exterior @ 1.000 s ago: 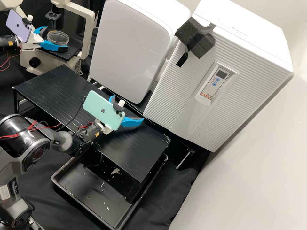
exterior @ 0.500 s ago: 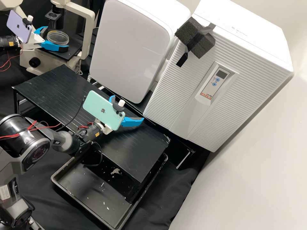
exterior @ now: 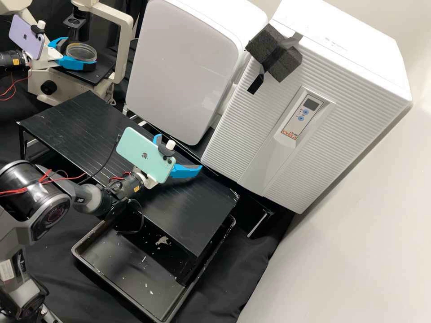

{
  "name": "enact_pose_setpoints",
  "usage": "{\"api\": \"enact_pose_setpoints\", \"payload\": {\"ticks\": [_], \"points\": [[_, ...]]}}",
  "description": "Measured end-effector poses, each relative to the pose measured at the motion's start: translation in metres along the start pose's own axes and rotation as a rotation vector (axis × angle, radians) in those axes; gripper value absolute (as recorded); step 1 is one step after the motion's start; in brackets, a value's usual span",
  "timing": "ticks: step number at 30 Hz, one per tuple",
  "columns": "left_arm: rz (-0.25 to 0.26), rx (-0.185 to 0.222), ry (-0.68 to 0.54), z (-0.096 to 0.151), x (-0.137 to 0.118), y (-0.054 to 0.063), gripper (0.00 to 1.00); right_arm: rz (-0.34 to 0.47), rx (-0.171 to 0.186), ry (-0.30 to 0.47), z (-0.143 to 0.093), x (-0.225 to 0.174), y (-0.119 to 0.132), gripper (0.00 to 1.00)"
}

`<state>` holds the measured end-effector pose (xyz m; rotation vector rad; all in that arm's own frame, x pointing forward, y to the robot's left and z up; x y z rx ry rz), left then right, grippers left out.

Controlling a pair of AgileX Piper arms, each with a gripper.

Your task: Place the petri dish on the bench

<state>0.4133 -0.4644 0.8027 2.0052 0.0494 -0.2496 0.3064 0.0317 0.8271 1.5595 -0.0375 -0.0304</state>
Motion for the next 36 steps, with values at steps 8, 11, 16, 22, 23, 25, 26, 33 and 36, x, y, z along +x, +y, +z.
{"api": "enact_pose_setpoints", "payload": {"ticks": [8, 11, 16, 22, 23, 25, 26, 33, 36], "points": [[0.000, -0.001, 0.000, 0.0000, 0.0000, 0.0000, 0.00, 0.000, 0.000, 0.000, 0.0000, 0.0000, 0.0000, 1.00], [0.006, -0.002, -0.002, -0.0004, -0.0004, 0.0003, 0.00, 0.000, 0.000, 0.000, 0.0000, 0.0000, 0.0000, 1.00], [0.007, -0.004, 0.000, -0.0006, -0.0004, 0.0005, 0.00, 0.000, 0.000, 0.000, 0.0000, 0.0000, 0.0000, 1.00], [0.008, -0.007, 0.002, -0.0008, -0.0004, 0.0005, 0.00, 0.000, 0.000, 0.000, 0.0000, 0.0000, 0.0000, 1.00], [0.008, -0.007, 0.002, -0.0008, -0.0004, 0.0005, 0.00, 0.000, 0.000, 0.000, 0.0000, 0.0000, 0.0000, 1.00], [0.008, -0.007, 0.002, -0.0008, -0.0004, 0.0005, 0.00, 0.000, 0.000, 0.000, 0.0000, 0.0000, 0.0000, 1.00], [0.008, -0.007, 0.002, -0.0008, -0.0004, 0.0005, 0.00, 0.000, 0.000, 0.000, 0.0000, 0.0000, 0.0000, 1.00], [0.008, -0.005, 0.000, -0.0006, -0.0004, 0.0006, 0.00, 0.000, 0.000, 0.000, 0.0000, 0.0000, 0.0000, 1.00], [0.010, -0.003, -0.001, -0.0011, -0.0008, 0.0005, 0.00, 0.000, 0.000, 0.000, 0.0000, 0.0000, 0.0000, 1.00]]}}
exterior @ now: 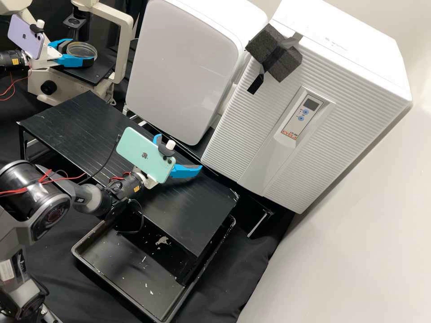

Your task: Place the petri dish on the bench

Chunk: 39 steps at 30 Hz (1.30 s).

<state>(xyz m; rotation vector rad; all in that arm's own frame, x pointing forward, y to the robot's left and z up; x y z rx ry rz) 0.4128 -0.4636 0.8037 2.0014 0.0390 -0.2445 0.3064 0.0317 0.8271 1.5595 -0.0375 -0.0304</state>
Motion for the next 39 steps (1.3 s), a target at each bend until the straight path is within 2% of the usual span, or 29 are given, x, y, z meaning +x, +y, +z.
{"api": "enact_pose_setpoints", "payload": {"ticks": [6, 18, 33, 39], "points": [[0.002, 0.004, -0.008, -0.001, -0.007, -0.002, 0.00, 0.000, 0.000, 0.000, 0.000, 0.000, 0.000, 1.00], [-0.018, 0.024, -0.062, 0.005, -0.041, 0.014, 0.00, 0.000, 0.000, 0.000, 0.000, 0.000, 0.000, 1.00], [-0.027, 0.015, -0.062, 0.006, -0.047, 0.012, 0.00, 0.000, 0.000, 0.000, 0.000, 0.000, 0.000, 1.00], [-0.010, 0.021, -0.080, 0.014, -0.054, 0.019, 0.00, 0.000, 0.000, 0.000, 0.000, 0.000, 0.000, 1.00]]}}
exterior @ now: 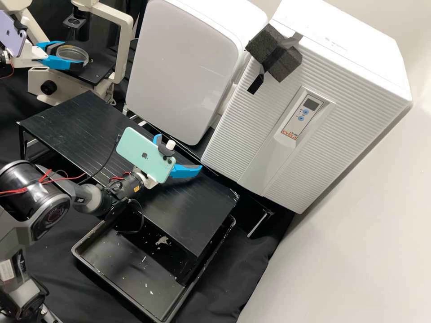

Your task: Place the petri dish on the bench

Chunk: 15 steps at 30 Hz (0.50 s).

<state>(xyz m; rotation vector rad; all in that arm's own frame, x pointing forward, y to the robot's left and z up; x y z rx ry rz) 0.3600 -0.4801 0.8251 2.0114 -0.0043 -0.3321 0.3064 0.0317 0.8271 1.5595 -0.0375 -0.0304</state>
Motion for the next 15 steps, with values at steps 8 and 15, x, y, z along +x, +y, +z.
{"api": "enact_pose_setpoints", "payload": {"ticks": [8, 15], "points": [[-0.028, 0.027, -0.130, 0.046, 0.005, -0.010, 0.00, 0.000, 0.000, 0.000, 0.000, 0.000, 0.000, 1.00], [-0.085, 0.115, -0.295, 0.095, 0.005, -0.028, 0.00, 0.000, 0.000, 0.000, 0.000, 0.000, 0.000, 1.00]]}}
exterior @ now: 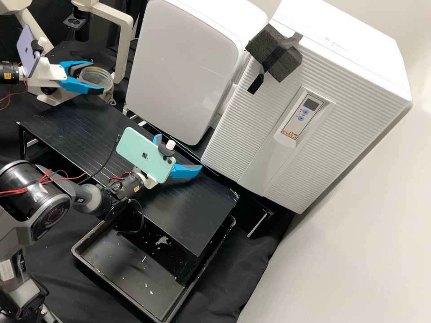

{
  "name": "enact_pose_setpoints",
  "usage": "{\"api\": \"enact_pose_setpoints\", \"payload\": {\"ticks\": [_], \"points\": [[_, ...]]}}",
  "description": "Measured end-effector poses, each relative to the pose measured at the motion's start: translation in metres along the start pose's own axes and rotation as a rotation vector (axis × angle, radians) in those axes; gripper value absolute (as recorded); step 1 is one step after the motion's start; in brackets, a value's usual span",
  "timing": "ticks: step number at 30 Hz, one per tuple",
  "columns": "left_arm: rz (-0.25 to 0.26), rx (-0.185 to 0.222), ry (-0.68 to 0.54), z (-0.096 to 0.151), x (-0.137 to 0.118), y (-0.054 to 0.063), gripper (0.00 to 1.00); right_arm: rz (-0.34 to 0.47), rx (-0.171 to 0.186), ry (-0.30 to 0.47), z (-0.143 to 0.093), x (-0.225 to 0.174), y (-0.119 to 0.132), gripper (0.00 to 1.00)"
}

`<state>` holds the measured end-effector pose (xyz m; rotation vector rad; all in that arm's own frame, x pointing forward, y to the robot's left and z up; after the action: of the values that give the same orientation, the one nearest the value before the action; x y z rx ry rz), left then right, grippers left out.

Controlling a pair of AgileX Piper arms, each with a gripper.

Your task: Place the petri dish on the bench

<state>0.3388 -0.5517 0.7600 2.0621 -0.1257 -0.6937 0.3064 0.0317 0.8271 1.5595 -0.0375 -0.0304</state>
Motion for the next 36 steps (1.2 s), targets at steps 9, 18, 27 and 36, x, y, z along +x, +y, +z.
{"api": "enact_pose_setpoints", "payload": {"ticks": [9, 18, 27, 36], "points": [[-0.044, 0.086, -0.209, 0.059, 0.005, -0.007, 0.00, 0.000, 0.000, 0.000, 0.000, 0.000, 0.000, 1.00], [-0.090, 0.110, -0.330, 0.083, 0.007, -0.012, 0.00, 0.000, 0.000, 0.000, 0.000, 0.000, 0.000, 1.00], [-0.148, -0.028, -0.399, 0.097, 0.028, -0.016, 0.00, 0.000, 0.000, 0.000, 0.000, 0.000, 0.000, 1.00], [-0.161, -0.034, -0.452, 0.116, 0.035, -0.021, 0.00, 0.000, 0.000, 0.000, 0.000, 0.000, 0.000, 1.00]]}}
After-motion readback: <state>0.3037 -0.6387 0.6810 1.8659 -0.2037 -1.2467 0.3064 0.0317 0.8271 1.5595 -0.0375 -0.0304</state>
